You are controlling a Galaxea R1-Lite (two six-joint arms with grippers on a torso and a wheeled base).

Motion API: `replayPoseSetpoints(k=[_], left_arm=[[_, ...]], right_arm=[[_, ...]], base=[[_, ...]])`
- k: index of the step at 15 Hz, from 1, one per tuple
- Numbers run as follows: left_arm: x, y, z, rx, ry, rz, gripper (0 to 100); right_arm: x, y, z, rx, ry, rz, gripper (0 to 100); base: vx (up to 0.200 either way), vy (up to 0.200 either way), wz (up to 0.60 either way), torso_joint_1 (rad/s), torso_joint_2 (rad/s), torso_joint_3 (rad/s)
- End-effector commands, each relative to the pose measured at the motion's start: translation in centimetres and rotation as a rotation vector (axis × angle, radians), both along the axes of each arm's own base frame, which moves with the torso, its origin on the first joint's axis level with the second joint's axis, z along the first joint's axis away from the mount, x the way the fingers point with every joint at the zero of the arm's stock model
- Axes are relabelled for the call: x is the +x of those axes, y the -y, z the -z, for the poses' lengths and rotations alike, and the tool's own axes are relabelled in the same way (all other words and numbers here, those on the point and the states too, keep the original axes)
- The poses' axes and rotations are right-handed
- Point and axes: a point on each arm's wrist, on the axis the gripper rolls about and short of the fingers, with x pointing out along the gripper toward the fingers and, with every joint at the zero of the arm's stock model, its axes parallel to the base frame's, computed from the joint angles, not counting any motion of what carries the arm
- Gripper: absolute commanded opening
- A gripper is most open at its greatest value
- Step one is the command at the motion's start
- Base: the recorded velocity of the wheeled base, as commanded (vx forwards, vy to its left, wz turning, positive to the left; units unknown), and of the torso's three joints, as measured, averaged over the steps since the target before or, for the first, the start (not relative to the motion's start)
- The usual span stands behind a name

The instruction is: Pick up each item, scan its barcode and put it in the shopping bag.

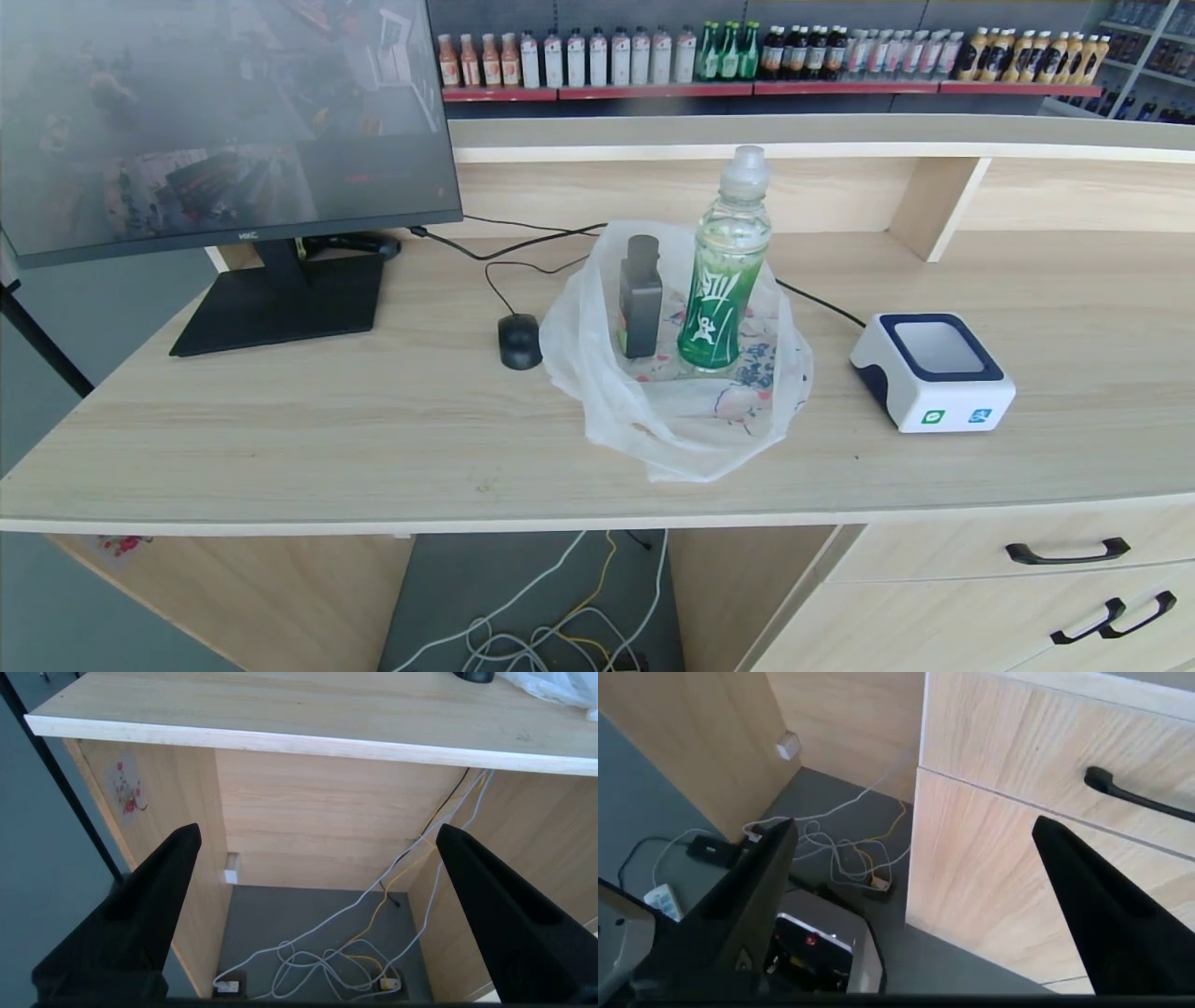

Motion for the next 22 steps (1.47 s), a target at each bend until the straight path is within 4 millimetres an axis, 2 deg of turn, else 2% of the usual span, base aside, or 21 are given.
replayPoseSetpoints(k=[1,6,9,11,13,16,18,22], left_arm=[[0.0,0.0,0.0,0.0,0.0,-0.001,100],[0.0,0.0,0.0,0.0,0.001,-0.001,100],[0.0,0.0,0.0,0.003,0.0,-0.001,100],[0.0,0.0,0.0,0.015,0.0,-0.001,100],[0.0,0.0,0.0,0.012,0.0,-0.001,100],[0.0,0.0,0.0,0.008,0.0,-0.001,100],[0.0,0.0,0.0,0.005,0.0,-0.001,100],[0.0,0.0,0.0,0.005,0.0,-0.001,100]], right_arm=[[-0.5,0.3,0.0,0.031,0.055,0.011,100],[-0.2,-0.5,-0.1,0.001,-0.021,0.439,100],[-0.6,-0.7,0.0,0.017,0.03,0.573,100],[-1.5,-0.7,0.2,0.044,0.127,0.569,100],[-1.3,-0.7,0.1,0.066,0.195,0.565,100],[-1.3,-0.7,0.3,0.061,0.179,0.551,100],[-1.3,-1.0,0.9,0.075,0.112,0.431,100],[-1.3,-1.0,0.9,0.056,0.116,0.424,100]], base=[[0.0,0.0,0.0,0.0,0.0,0.0],[0.0,0.0,0.0,0.0,0.0,0.0],[0.0,0.0,0.0,0.0,0.0,0.0],[0.0,0.0,0.0,0.0,0.0,0.0],[0.0,0.0,0.0,0.0,0.0,0.0],[0.0,0.0,0.0,0.0,0.0,0.0],[0.0,0.0,0.0,0.0,0.0,0.0],[0.0,0.0,0.0,0.0,0.0,0.0]])
